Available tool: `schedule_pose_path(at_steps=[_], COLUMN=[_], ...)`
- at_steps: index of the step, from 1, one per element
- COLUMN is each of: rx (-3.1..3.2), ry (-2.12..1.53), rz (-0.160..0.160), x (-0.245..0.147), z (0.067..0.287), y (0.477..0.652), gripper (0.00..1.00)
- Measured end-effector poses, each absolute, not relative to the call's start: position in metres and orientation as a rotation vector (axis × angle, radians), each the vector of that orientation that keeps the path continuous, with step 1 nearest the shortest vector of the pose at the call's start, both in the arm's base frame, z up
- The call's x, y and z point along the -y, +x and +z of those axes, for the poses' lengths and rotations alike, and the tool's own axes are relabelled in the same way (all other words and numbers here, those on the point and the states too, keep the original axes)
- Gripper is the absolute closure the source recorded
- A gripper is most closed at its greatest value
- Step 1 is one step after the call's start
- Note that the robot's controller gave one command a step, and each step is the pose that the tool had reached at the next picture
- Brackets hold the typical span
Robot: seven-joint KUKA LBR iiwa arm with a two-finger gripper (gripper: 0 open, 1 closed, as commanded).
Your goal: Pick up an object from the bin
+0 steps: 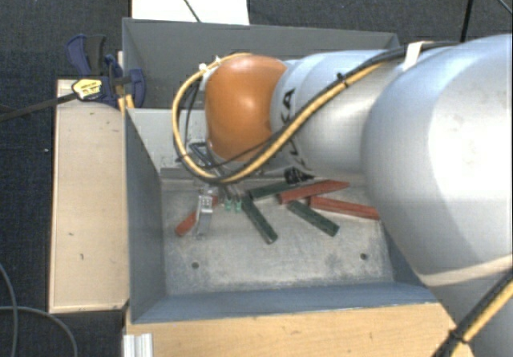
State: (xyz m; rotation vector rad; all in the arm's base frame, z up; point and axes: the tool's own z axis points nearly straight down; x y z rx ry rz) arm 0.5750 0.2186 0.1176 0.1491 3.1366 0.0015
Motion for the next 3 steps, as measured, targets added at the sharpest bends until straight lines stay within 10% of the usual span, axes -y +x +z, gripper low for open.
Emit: schedule_pose_path(at_steps=[1,2,3], rx=[-3.094,-3.095,-3.096], ry=[-0.532,-0.526,-0.523], rz=[0.0,0.002,0.002], x=[-0.249,-0.2491,-0.2491], z=[0.0742,0.0715,0.0714], y=[0.5905,0.5894,0.5893], gripper=[1.0,0.0,0.0])
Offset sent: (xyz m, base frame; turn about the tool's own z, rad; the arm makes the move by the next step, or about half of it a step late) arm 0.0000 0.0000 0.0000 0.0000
